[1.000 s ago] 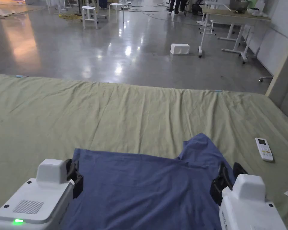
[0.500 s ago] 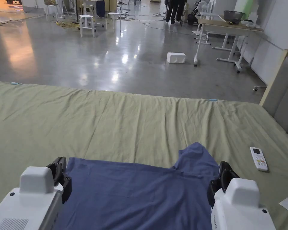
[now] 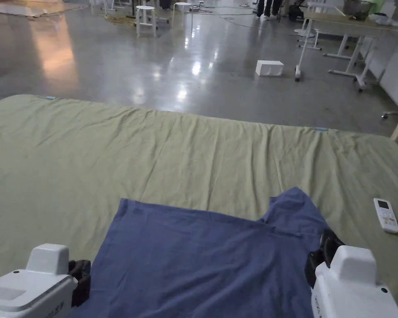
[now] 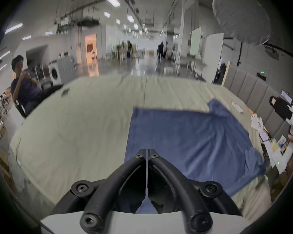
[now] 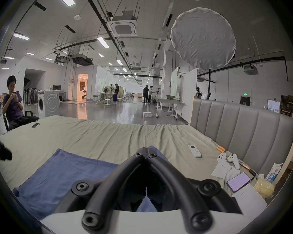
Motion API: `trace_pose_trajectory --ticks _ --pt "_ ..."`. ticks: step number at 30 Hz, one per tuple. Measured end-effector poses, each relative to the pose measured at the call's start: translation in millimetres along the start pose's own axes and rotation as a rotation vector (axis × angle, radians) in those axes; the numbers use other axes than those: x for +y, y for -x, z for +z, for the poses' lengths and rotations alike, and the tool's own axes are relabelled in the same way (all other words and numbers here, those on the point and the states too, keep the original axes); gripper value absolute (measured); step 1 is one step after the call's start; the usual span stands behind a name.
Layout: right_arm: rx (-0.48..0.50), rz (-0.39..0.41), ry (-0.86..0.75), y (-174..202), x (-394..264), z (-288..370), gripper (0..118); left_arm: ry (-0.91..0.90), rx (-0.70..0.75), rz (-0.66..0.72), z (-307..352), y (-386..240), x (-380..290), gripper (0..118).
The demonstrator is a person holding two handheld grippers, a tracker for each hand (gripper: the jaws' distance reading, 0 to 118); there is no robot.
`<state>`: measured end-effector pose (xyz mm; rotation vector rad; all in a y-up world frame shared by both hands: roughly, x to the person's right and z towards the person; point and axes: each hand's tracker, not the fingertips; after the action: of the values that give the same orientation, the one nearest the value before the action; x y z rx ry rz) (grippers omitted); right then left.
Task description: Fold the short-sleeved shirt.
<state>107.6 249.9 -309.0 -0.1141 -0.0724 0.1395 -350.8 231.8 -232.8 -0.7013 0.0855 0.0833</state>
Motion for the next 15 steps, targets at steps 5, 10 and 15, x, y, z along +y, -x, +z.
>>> trace_pose_trajectory --ticks 5,10,15 --pt "0.016 -0.007 0.048 5 -10 -5 0 0.189 -0.014 0.053 4 28 -28 56" --pt "0.029 0.01 0.07 10 -16 -7 0 0.33 0.034 0.053 -5 43 -52 74" --pt "0.036 0.019 0.093 11 -22 -8 0 0.401 0.058 0.096 -39 48 -70 74"
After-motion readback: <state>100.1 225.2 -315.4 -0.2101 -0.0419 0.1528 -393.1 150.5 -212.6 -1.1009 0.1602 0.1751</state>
